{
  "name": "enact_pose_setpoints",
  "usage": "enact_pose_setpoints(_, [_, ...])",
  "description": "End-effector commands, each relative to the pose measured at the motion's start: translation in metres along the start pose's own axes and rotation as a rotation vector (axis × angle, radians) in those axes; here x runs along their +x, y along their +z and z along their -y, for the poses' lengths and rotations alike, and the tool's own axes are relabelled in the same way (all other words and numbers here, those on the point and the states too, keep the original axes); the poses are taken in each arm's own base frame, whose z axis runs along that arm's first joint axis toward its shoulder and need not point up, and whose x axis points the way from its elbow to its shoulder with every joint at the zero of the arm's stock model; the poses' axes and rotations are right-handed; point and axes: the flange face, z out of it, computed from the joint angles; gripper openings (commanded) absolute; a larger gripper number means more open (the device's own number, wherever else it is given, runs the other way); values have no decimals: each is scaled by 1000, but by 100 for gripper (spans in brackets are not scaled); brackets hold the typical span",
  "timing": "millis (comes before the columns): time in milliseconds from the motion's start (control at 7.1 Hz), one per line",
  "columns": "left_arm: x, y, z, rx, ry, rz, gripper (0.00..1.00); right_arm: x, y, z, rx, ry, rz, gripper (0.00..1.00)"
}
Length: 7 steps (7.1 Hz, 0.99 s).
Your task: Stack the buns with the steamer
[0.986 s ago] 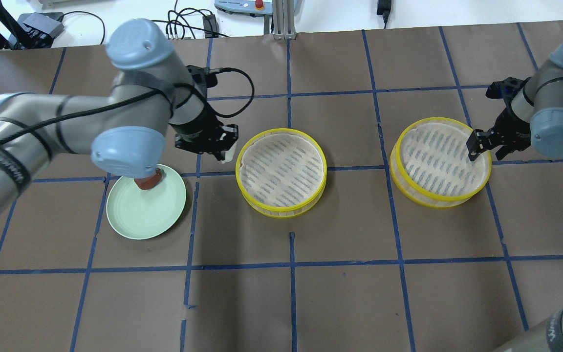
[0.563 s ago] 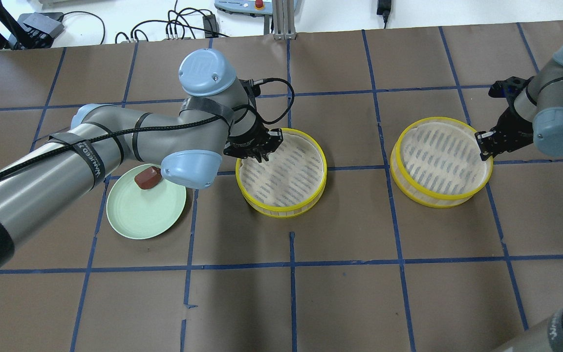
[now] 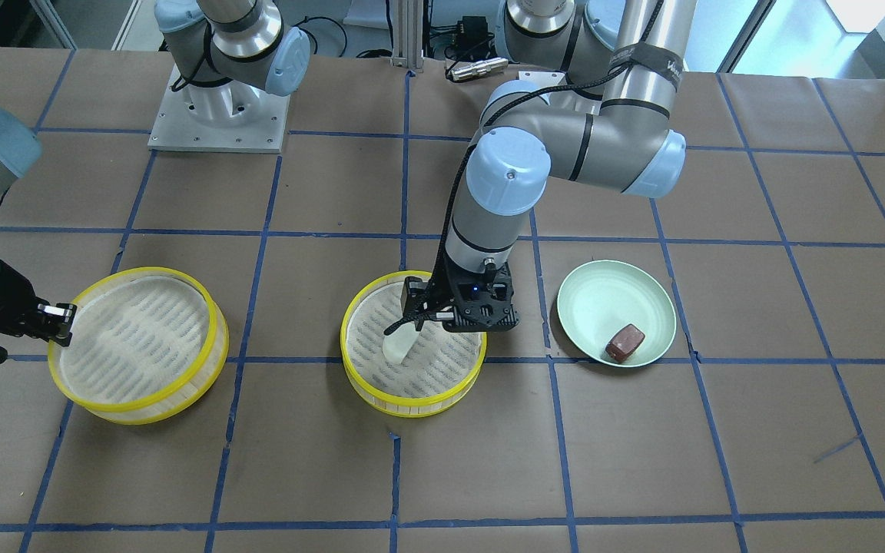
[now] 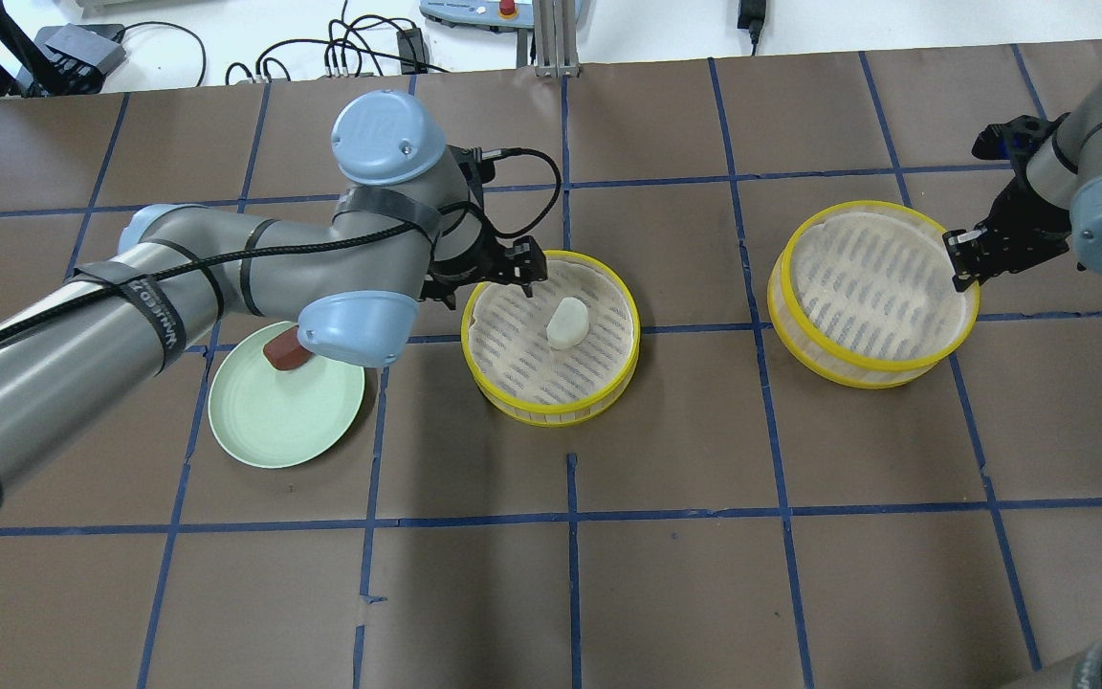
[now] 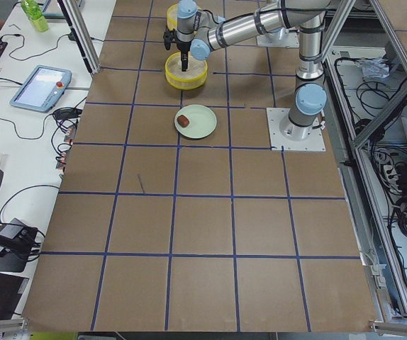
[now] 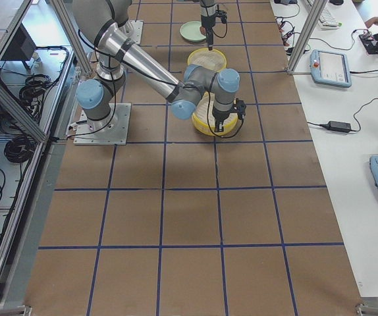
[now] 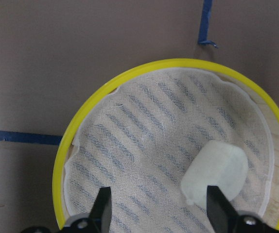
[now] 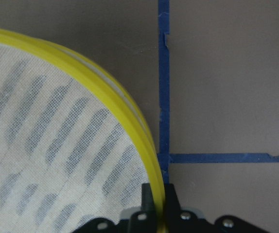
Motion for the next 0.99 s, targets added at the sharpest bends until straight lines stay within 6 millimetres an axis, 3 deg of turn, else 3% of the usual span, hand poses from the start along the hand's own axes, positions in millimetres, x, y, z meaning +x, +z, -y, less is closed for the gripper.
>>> enact_pose_setpoints(0, [-107,-25,13,7,109,80,100,-103,-12,8,11,-27,-3,6])
enact_pose_setpoints(282, [-220,-3,-5,-82,257,69,100,-231,-27,2,55,79,3,6])
enact_pose_setpoints(423, [-252,16,-15,-130,244,56,100,-270,-40,4,75,84,29,7])
enact_pose_setpoints(704, [-256,56,-20,-204,233,26,92,-332,-28,-9,59,95,20,7])
enact_pose_setpoints(845, [-257,66,-20,-224,232,20,90,-357,-25,-11,58,106,23,7])
